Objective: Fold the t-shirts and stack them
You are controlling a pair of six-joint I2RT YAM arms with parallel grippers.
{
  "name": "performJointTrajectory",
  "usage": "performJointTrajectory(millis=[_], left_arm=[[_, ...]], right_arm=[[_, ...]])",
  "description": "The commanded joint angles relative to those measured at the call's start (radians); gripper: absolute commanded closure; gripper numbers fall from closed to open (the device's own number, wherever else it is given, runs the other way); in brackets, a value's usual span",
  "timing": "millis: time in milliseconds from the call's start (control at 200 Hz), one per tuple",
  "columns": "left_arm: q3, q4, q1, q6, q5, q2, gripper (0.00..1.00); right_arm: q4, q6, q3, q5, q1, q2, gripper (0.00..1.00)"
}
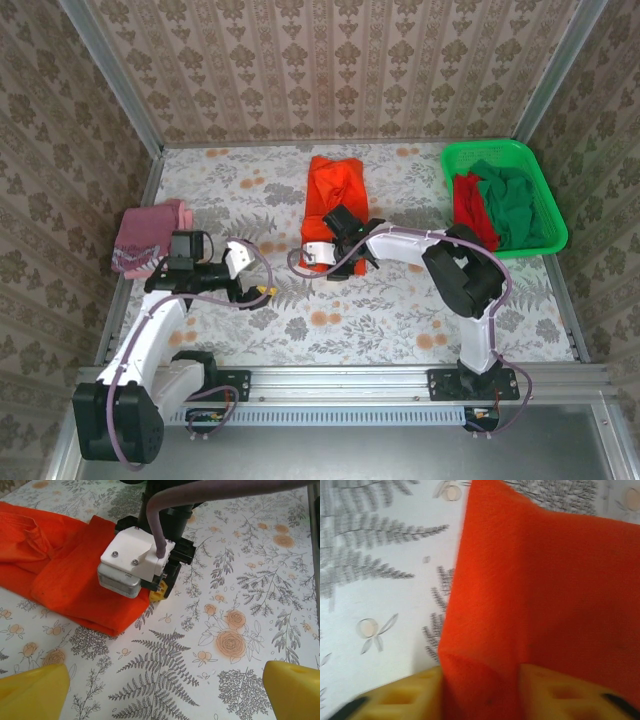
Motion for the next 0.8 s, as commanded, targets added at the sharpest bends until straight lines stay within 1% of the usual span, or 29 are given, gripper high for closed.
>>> performJointTrajectory(millis=[0, 55, 120, 160, 190, 235, 325, 370, 425, 455, 485, 540, 580, 695, 730, 795], left_arm=[[-0.02, 0.025, 0.005, -0.024, -0.012, -0.016, 0.0], [-0.027, 0.038, 0.005, -0.039, -0.035, -0.011, 0.0], [-0.027, 0.059, 0.002, -0.069, -0.055, -0.001, 0.0], [-0.024, 0.082, 0.0, -0.116, -0.07, 0.005, 0.0], [-0.019, 0.107, -0.003, -0.169, -0.103, 0.013, 0.0], [-0.003, 0.149, -0.01, -0.284, -0.185, 0.028, 0.0], [0.069, 0.16, -0.042, -0.526, -0.409, 0.075, 0.0], [0.105, 0.148, -0.055, -0.713, -0.505, 0.116, 0.0], [0.155, 0.121, -0.07, -0.911, -0.564, 0.174, 0.0], [0.178, 0.108, -0.079, -1.018, -0.574, 0.212, 0.0], [0.195, 0.107, -0.086, -1.097, -0.56, 0.246, 0.0], [0.215, 0.143, -0.107, -1.188, -0.519, 0.313, 0.0], [0.217, 0.186, -0.131, -1.247, -0.516, 0.36, 0.0], [0.222, 0.331, -0.193, -1.392, -0.535, 0.48, 0.0], [0.242, 0.356, -0.207, -1.414, -0.53, 0.525, 0.0], [0.306, 0.347, -0.23, -1.426, -0.524, 0.618, 0.01]], right_arm=[[0.002, -0.007, -0.011, 0.072, 0.0, 0.019, 0.81], [0.014, 0.008, -0.033, 0.066, 0.0, -0.006, 0.91], [0.017, 0.024, -0.057, 0.059, 0.0, -0.041, 0.99], [0.001, 0.035, -0.067, 0.048, 0.001, -0.068, 1.0], [-0.012, 0.044, -0.076, 0.036, 0.002, -0.091, 1.0], [-0.027, 0.059, -0.094, 0.014, 0.007, -0.129, 1.0], [-0.061, 0.086, -0.142, -0.015, 0.022, -0.21, 1.0], [-0.083, 0.1, -0.164, -0.024, 0.03, -0.249, 1.0], [-0.106, 0.119, -0.193, -0.028, 0.04, -0.297, 1.0], [-0.119, 0.132, -0.208, -0.031, 0.045, -0.324, 1.0], [-0.133, 0.144, -0.221, -0.034, 0.051, -0.35, 1.0], [-0.16, 0.161, -0.243, -0.047, 0.063, -0.398, 1.0], [-0.181, 0.176, -0.255, -0.054, 0.071, -0.433, 1.0], [-0.269, 0.2, -0.272, -0.086, 0.089, -0.514, 1.0], [-0.295, 0.203, -0.275, -0.097, 0.095, -0.538, 1.0], [-0.334, 0.209, -0.278, -0.11, 0.102, -0.568, 1.0]])
